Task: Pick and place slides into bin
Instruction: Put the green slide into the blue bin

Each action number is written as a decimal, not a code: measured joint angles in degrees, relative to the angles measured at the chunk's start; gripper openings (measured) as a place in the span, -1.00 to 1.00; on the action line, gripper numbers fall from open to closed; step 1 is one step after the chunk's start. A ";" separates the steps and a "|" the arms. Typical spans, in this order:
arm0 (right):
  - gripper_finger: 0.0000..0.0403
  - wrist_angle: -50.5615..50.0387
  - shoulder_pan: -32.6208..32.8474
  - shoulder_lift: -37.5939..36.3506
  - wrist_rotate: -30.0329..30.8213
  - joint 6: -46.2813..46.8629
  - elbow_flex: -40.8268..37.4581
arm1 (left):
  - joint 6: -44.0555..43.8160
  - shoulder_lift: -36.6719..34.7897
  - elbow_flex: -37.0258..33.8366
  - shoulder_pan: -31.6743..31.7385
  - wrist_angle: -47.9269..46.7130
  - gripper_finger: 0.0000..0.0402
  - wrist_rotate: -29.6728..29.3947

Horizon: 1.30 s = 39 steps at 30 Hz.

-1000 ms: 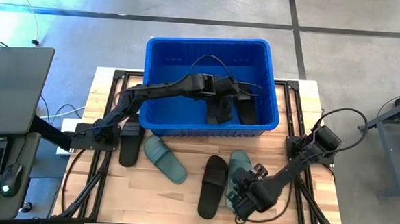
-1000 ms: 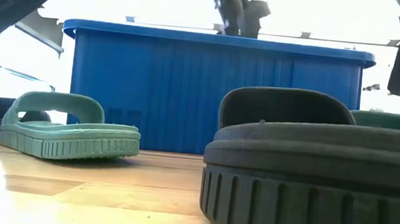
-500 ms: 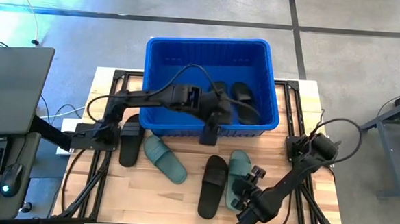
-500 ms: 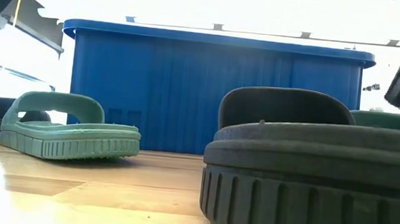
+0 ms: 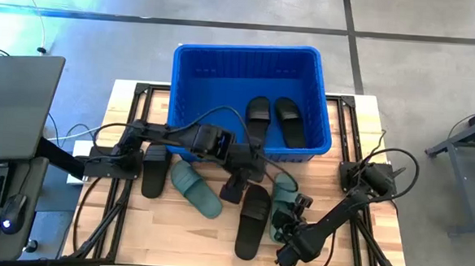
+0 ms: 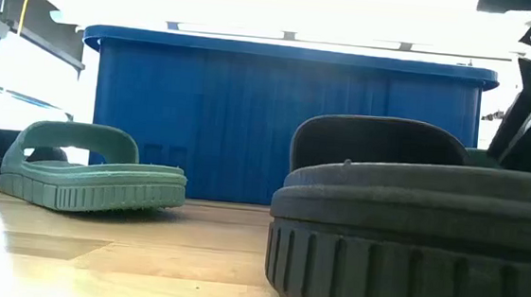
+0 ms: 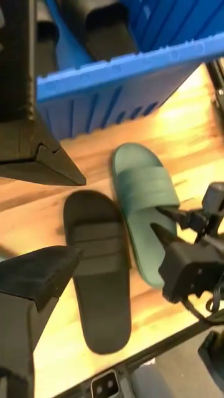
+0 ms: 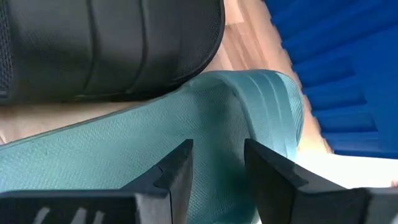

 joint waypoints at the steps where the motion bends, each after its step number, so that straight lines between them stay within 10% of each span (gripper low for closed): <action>1: -0.34 0.02 0.00 0.00 -0.04 0.00 0.02 | -0.62 0.00 0.00 -0.47 -0.18 -0.25 -0.05; 39: -0.36 1.34 -6.77 -0.02 3.26 -3.48 -8.26 | -5.95 -0.63 0.00 -1.99 -0.22 -0.25 -2.29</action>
